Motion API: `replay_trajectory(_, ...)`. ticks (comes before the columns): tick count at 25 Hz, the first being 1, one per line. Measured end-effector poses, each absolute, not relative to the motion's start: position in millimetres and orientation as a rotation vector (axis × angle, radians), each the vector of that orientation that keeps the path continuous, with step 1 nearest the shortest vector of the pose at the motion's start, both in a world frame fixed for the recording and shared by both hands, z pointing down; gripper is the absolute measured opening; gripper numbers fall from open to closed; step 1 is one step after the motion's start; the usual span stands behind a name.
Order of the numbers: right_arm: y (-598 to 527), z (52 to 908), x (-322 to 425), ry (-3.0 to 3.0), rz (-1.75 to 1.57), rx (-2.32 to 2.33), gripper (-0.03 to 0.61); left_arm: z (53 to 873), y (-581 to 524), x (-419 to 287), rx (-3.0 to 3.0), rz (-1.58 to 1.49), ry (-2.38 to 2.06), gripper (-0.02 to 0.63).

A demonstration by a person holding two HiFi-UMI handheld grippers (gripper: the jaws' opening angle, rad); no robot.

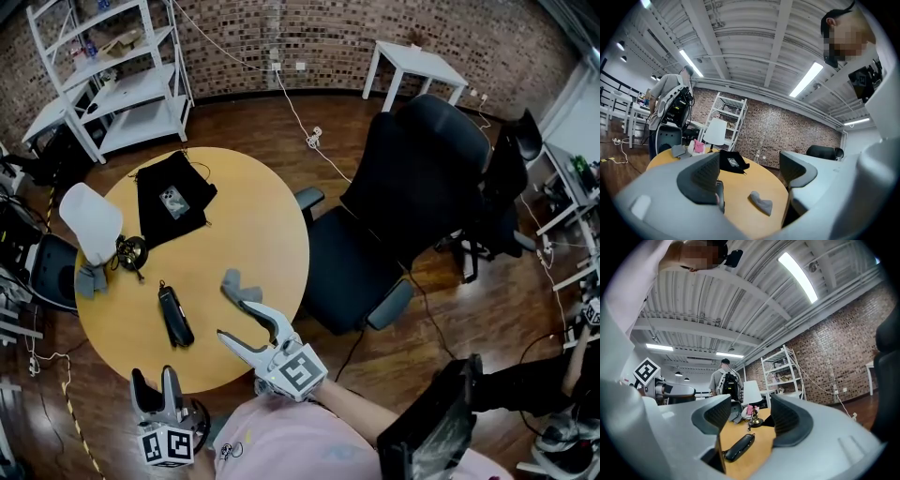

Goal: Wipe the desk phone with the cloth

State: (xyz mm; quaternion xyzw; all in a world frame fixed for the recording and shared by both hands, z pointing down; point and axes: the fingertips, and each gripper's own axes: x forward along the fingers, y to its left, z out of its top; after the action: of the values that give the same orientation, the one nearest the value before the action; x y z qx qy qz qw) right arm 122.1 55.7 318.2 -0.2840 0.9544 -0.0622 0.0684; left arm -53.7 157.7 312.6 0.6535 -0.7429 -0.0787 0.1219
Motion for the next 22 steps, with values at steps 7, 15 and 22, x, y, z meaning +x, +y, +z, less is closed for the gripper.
replay_trajectory(7, 56.7, 316.1, 125.0, 2.881, -0.200, -0.865, 0.268, 308.8, 160.7, -51.3, 1.905, -0.232, -2.168, 0.410)
replay_trajectory(15, 60.6, 318.9, 124.7, 2.895, -0.195, -0.856, 0.268, 310.7, 164.2, -52.1, 1.907, -0.236, -2.172, 0.410)
replay_trajectory(22, 64.3, 321.9, 118.9, 2.910, -0.160, -0.856, 0.268, 310.2, 166.6, -55.9, 1.904, -0.246, -2.169, 0.410)
